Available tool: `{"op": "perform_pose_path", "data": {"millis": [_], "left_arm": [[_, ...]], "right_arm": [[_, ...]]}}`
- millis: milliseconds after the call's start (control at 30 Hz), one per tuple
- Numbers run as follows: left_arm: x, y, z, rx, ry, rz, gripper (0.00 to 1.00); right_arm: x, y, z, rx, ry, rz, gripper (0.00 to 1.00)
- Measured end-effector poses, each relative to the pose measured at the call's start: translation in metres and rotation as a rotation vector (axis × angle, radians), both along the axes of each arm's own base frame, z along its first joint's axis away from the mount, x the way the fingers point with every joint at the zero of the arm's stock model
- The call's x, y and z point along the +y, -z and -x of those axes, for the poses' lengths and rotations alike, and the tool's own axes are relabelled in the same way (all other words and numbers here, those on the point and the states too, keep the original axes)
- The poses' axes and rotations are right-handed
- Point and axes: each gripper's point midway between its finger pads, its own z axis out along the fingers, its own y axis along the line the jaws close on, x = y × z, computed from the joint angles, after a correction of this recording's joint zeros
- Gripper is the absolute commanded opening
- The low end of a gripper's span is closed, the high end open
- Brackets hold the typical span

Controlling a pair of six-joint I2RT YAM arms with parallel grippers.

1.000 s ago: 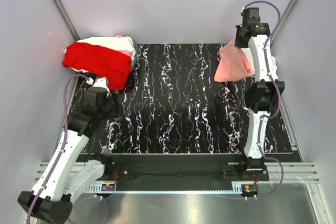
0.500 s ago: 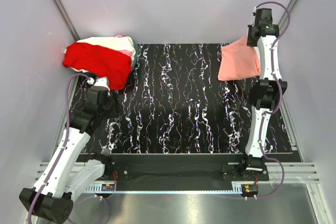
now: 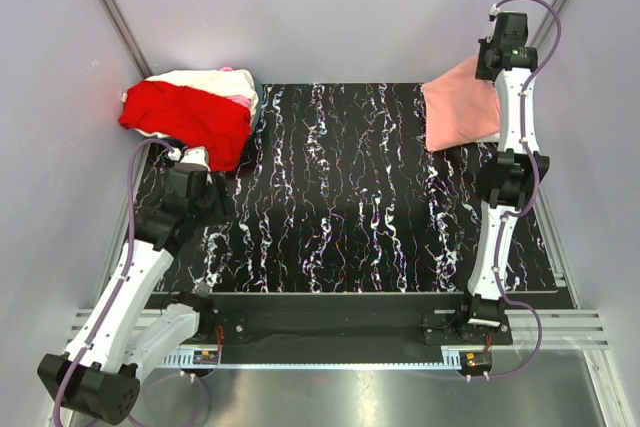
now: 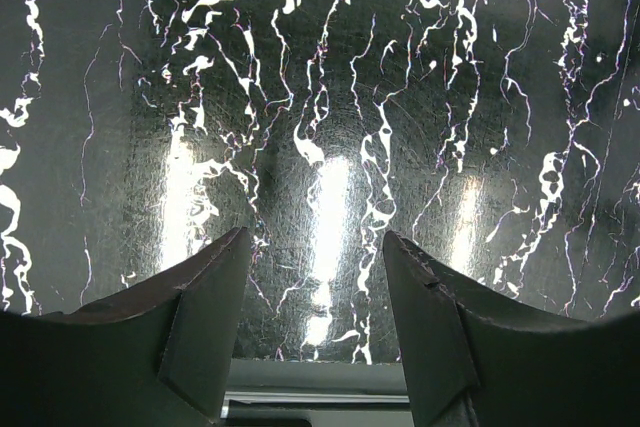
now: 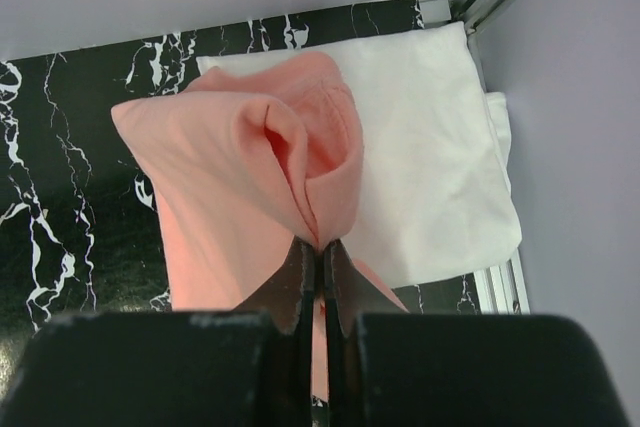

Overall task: Fold and stack the t-shirts
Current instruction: Neatly place the folded tshirt to the corner

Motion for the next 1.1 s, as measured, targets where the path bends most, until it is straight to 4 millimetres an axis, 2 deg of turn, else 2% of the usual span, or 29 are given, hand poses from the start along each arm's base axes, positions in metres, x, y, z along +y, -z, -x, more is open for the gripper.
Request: {"op": "perform_pose_path", "data": {"millis": [600, 867, 1100], "left_arm": [[0.001, 0.003, -0.001, 0.014, -0.007, -0.006, 0.61], [0.001, 0.006, -0.002, 0.024, -0.017, -0.008, 0.61], [0.002, 0.008, -0.003, 0.036, -0.021, -0.013, 0.61]], "right_arm": [[-0.034, -0.002, -0.023, -0.095, 0.028, 0.031, 0.00], [-0.043, 0.020, -0.039, -0.103, 0.025, 0.049, 0.00], [-0.067, 0.034, -0.049, -0.131, 0.054, 0.063, 0.03]]}}
